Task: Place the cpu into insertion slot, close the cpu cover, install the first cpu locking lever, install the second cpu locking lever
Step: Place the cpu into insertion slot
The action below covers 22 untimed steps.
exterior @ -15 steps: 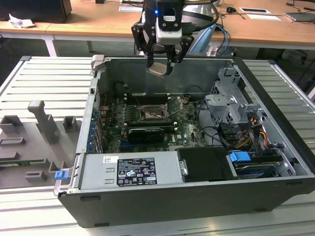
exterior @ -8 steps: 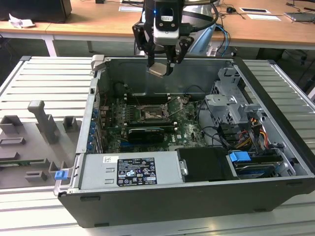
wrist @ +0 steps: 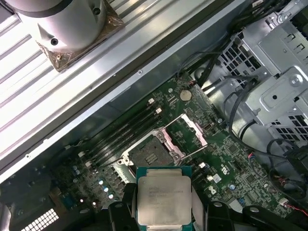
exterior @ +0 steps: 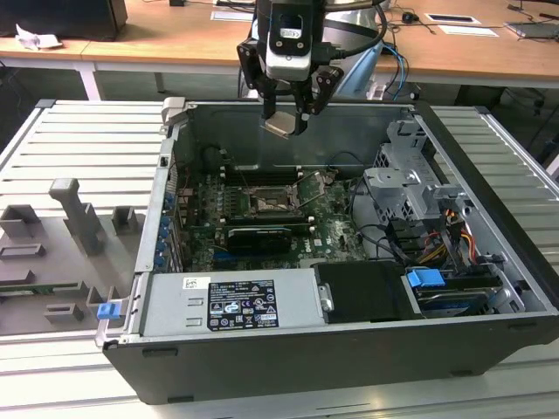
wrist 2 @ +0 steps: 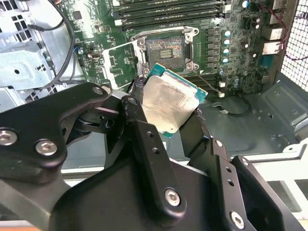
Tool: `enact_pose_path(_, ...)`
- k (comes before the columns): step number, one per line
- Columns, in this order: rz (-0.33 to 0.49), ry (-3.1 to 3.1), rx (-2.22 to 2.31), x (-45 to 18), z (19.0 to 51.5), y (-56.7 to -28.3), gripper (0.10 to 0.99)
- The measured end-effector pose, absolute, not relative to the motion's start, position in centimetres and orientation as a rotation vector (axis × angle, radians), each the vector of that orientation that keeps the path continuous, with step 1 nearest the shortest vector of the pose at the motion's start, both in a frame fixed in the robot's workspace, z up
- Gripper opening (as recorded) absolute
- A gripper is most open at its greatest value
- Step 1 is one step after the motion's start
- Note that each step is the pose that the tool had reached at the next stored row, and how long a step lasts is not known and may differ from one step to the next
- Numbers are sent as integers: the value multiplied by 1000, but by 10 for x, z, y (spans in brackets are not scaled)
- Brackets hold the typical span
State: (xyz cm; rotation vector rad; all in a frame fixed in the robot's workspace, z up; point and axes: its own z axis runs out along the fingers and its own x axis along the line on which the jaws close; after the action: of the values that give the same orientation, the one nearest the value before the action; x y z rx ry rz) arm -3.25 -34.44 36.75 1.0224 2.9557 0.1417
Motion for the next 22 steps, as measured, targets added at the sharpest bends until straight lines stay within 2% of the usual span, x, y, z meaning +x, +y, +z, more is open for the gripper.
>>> enact_pose_path(22, 138, 2838, 1294, -32, 365, -344, 541)
